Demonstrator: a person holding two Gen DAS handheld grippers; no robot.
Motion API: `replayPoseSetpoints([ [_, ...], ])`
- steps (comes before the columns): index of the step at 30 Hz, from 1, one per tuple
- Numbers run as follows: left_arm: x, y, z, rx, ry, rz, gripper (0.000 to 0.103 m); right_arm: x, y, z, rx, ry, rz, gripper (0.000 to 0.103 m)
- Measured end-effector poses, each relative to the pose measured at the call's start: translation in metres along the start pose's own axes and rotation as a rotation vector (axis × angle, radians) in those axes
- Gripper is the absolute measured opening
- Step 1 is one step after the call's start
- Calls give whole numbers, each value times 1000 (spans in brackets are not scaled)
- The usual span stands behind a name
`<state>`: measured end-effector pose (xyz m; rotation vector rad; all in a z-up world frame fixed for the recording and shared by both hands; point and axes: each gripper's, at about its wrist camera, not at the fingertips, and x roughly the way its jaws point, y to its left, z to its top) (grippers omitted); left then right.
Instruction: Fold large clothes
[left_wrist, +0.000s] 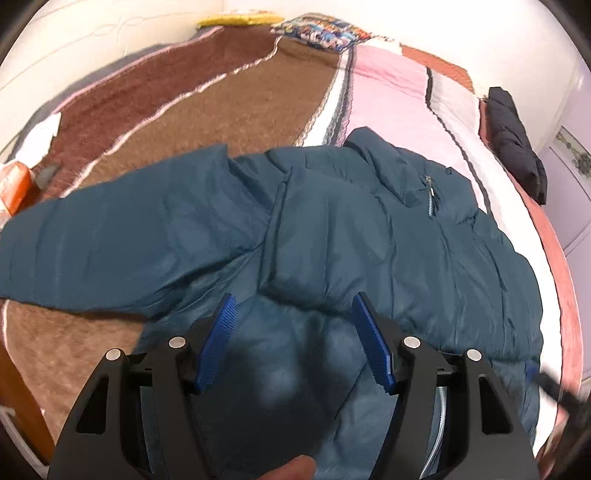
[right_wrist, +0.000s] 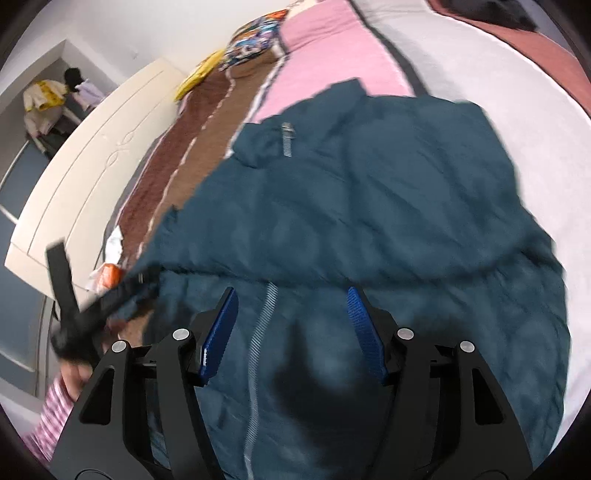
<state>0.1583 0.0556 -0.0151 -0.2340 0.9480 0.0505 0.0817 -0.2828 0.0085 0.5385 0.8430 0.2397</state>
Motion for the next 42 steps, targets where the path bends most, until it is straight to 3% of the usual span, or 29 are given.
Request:
replayPoseSetpoints([
  [6, 34, -12, 15, -24, 63, 48, 62, -23, -22, -33, 12, -35, -127, 62],
  [10, 47, 0, 15, -114, 104, 56, 32, -23, -31, -48, 25, -34, -180, 62],
  [14, 32, 0, 12, -94, 57, 59, 21, -13, -26, -58, -30, -9, -213, 62],
  [18, 36, 2, 5, -59, 69, 71, 22, 5, -22, -66, -88, 26, -279, 62],
  [21, 42, 1, 3, -27, 73, 85, 29, 15, -19, -71, -124, 36, -311, 67],
  [23, 45, 0, 3, -11, 71, 90, 36, 18, -18, -73, -140, 44, -321, 72],
  [29, 25, 2, -3, -5, 26, 87, 39, 31, -19, -77, -161, 83, -336, 87],
  [34, -14, 9, -37, 38, 6, 107, 51, 35, -21, -79, -167, 83, -329, 93],
  [37, -24, 17, -66, 63, 50, 114, 51, 36, -21, -80, -183, 77, -319, 98],
  [42, -22, 32, -99, 53, 81, 133, 52, 35, -17, -84, -189, 44, -323, 98],
])
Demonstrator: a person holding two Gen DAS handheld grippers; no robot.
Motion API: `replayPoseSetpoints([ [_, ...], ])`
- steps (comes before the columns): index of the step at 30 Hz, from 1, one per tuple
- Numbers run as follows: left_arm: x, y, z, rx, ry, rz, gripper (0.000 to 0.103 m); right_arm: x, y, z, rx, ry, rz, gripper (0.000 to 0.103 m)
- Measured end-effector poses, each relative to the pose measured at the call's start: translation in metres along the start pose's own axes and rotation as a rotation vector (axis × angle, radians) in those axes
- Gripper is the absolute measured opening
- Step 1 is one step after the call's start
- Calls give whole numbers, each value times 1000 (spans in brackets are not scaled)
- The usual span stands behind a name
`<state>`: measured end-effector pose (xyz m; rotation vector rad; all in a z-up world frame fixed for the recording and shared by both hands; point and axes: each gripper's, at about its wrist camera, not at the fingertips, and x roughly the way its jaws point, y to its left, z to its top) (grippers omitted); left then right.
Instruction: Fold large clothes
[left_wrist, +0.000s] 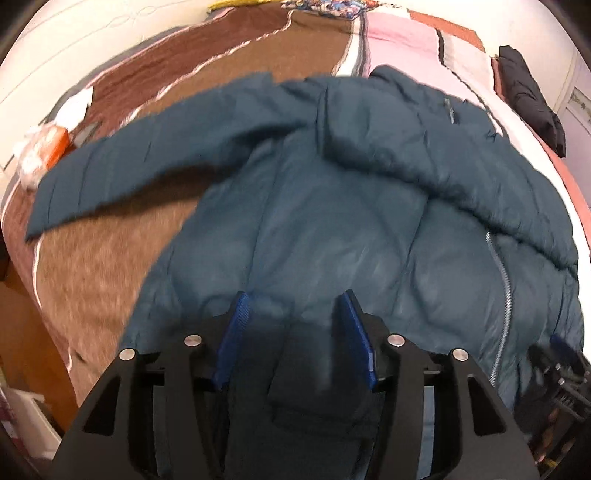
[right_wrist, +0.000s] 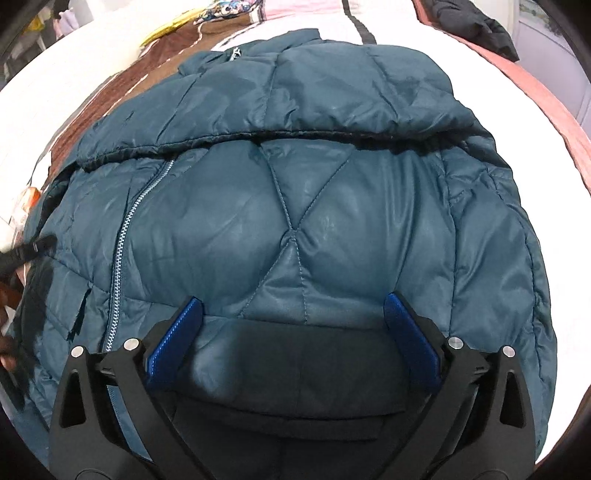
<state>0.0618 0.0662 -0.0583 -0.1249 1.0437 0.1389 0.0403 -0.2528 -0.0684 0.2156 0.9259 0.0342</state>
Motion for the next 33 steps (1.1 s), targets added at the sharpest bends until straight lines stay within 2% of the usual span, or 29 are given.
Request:
replayPoseSetpoints([
  [3, 4, 4, -1, -11, 7, -13, 57, -1, 0, 0, 1, 4, 5, 98],
  [5, 8, 3, -2, -6, 27, -21, 68, -1, -1, 1, 6, 0, 21, 98],
  [8, 11, 3, -4, 3, 30, -24, 73, -2, -3, -1, 2, 4, 25, 98],
  [12, 13, 2, -7, -2, 36, -44, 76, -6, 3, 3, -22, 20, -16, 98],
  [13, 12, 2, -7, 5, 38, -41, 76, -10, 7, 5, -34, 7, -25, 94],
  [16, 3, 2, -7, 15, 24, -42, 76, -30, 26, 11, -97, -67, -36, 93],
  [19, -13, 18, -2, -28, -16, -75, 76, -45, 49, 20, -167, -119, -35, 93],
  [23, -32, 63, 12, -116, -77, -79, 76, -52, 74, 30, -208, -135, 8, 93],
  [26, -39, 112, 21, -175, -117, 5, 76, -55, 92, 41, -219, -142, 32, 93],
  [28, -39, 145, 25, -241, -124, 35, 76, -56, 102, 43, -222, -141, 44, 93],
  [33, -23, 220, 32, -438, -105, -8, 74, -58, 123, 46, -279, -131, 72, 91],
])
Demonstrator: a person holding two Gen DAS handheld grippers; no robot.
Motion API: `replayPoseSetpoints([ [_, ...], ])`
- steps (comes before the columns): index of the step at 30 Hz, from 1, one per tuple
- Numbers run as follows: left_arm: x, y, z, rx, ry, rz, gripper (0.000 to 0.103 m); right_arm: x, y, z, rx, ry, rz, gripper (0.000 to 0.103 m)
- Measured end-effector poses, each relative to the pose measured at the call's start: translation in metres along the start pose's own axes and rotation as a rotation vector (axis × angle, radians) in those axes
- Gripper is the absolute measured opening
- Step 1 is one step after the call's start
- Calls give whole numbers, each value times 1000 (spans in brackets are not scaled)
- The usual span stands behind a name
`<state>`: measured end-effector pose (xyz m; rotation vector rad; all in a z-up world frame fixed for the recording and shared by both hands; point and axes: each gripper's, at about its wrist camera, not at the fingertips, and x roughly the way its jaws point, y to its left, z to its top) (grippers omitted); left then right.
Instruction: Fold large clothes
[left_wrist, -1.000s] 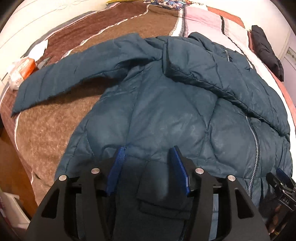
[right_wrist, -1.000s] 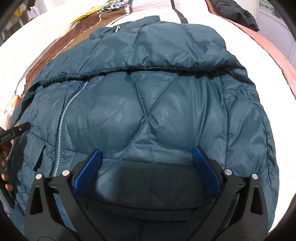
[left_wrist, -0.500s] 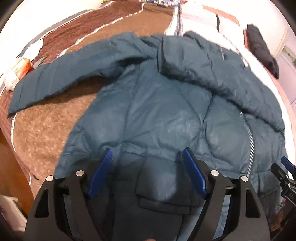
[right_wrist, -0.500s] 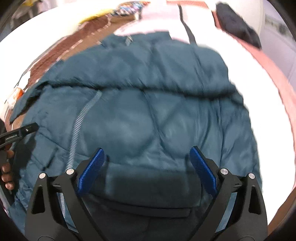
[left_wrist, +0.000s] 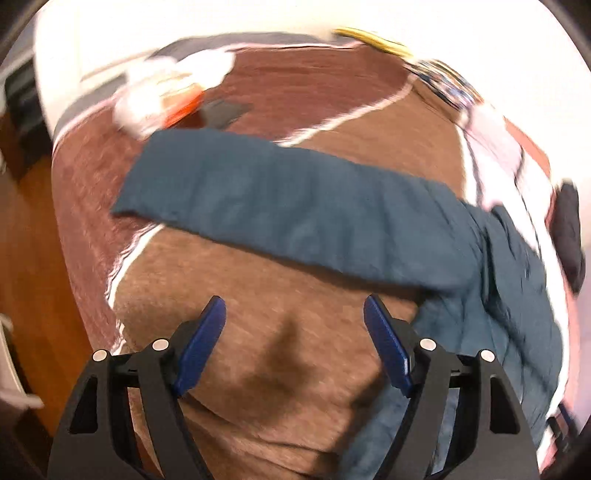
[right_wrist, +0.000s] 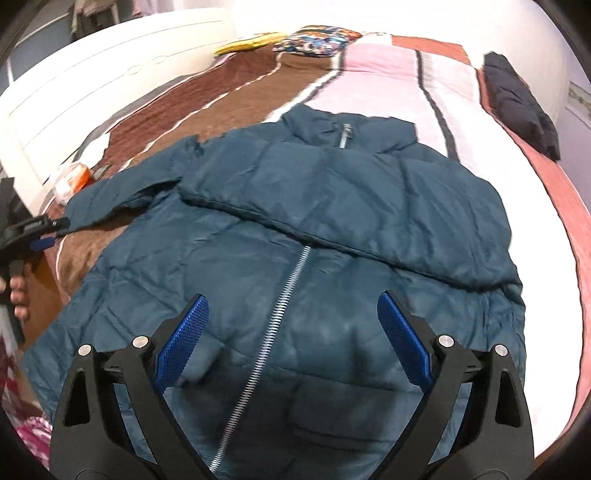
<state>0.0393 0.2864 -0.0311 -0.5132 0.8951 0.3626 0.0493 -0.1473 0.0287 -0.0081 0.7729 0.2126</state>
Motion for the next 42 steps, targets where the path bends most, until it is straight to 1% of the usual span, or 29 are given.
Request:
replayPoseSetpoints([
  [2, 9, 10, 7, -43, 10, 2, 72, 0, 5, -1, -18, 2, 2, 89],
  [7, 31, 32, 20, -179, 39, -68, 72, 3, 10, -2, -31, 15, 1, 89],
  [11, 52, 36, 26, -238, 66, -100, 72, 5, 5, -3, -7, 24, -4, 89],
  [16, 76, 36, 29, -306, 103, -96, 72, 7, -2, -4, 19, 29, -9, 89],
  [19, 79, 35, 34, -318, 87, -89, 71, 9, -4, -5, 24, 35, -10, 89],
  [21, 80, 34, 41, -316, 71, -82, 67, 10, -5, -5, 26, 38, -9, 89],
  [22, 82, 34, 44, -318, 69, -81, 62, 10, -5, -6, 27, 39, -9, 89],
  [23, 83, 36, 48, -325, 66, -79, 51, 11, -6, -6, 29, 39, -9, 89],
  [24, 85, 38, 52, -338, 60, -75, 46, 11, -6, -6, 33, 40, -9, 89],
  [26, 86, 41, 57, -343, 49, -71, 24, 12, -8, -7, 42, 41, -8, 89],
  [27, 85, 41, 60, -337, 42, -67, 20, 12, -9, -7, 45, 41, -8, 89],
  [28, 82, 41, 61, -331, 34, -65, 12, 12, -9, -7, 48, 41, -7, 89],
  [29, 78, 39, 62, -312, 18, -64, 6, 12, -10, -7, 50, 39, -7, 89],
  [30, 74, 36, 63, -292, 3, -59, 5, 11, -11, -7, 54, 36, -6, 89],
  [32, 55, 21, 67, -206, -67, -27, 3, 10, -13, -7, 62, 31, -2, 89],
  [35, 26, -4, 74, -103, -153, -13, 3, 5, -18, -7, 77, 17, 5, 89],
  [36, 12, -16, 78, -67, -185, -24, 3, 4, -19, -7, 80, 13, 6, 89],
  [39, -18, -45, 85, 7, -251, -60, 3, -4, -26, -8, 101, -10, 13, 89],
  [42, -51, -88, 88, 101, -311, -128, 3, -13, -37, -11, 128, -34, 15, 89],
])
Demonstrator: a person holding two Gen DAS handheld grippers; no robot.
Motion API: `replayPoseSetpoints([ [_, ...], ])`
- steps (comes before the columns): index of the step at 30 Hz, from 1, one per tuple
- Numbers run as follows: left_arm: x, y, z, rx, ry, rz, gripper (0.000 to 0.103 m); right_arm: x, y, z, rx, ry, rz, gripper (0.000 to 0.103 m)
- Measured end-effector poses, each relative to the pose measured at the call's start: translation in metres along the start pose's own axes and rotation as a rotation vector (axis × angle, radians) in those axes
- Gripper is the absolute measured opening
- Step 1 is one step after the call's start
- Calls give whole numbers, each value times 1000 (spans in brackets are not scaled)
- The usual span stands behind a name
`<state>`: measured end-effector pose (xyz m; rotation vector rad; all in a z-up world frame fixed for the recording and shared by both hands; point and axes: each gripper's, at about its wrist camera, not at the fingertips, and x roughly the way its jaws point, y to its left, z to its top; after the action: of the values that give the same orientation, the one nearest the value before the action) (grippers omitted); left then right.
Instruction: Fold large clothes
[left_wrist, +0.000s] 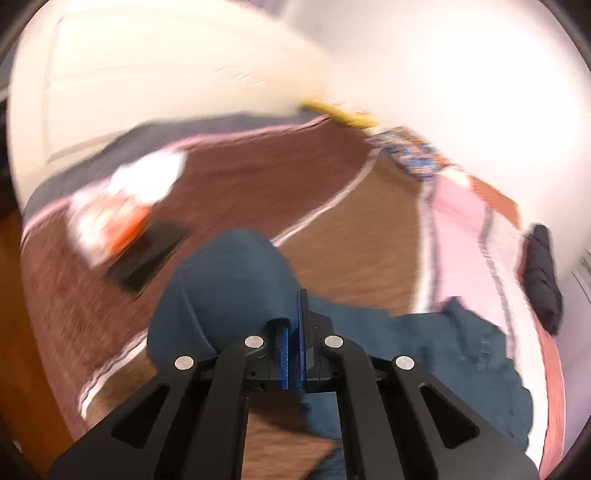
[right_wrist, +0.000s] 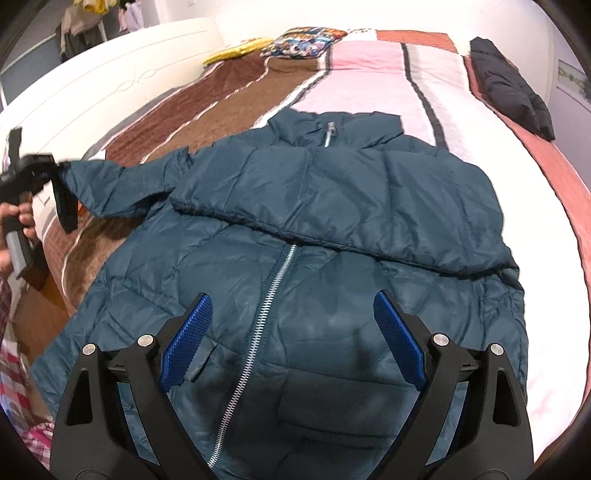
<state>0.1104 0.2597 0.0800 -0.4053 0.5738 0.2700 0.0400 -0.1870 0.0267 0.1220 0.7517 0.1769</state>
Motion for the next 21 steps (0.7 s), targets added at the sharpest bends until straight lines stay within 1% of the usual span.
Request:
replayPoseSetpoints([
  [3, -20, -54, 10, 98, -43, -82, 3, -12, -17, -3, 39, -27, -4, 89],
  [5, -35, -95, 9, 177, -66, -154, 3, -19, -30, -6, 66, -44, -11, 89],
  [7, -44, -130, 4, 236, -65, -222, 3, -26, -44, -9, 94, -58, -22, 89],
  [10, -51, -178, -12, 316, -38, -329, 3, -36, -66, -14, 143, -81, -36, 89],
  [12, -49, -211, -29, 361, 12, -405, 3, -42, -79, -17, 172, -96, -48, 89],
  [14, -42, -237, -47, 396, 68, -457, 3, -46, -89, -20, 193, -105, -56, 89],
  [15, -39, -248, -55, 414, 90, -470, 3, -48, -95, -21, 204, -110, -63, 89],
  [18, -24, -285, -94, 484, 175, -503, 3, -53, -109, -25, 230, -117, -75, 89],
  [20, -13, -308, -127, 565, 210, -492, 3, -53, -117, -27, 247, -111, -78, 89],
  [21, -4, -317, -142, 605, 227, -470, 4, -54, -122, -28, 258, -109, -80, 89],
])
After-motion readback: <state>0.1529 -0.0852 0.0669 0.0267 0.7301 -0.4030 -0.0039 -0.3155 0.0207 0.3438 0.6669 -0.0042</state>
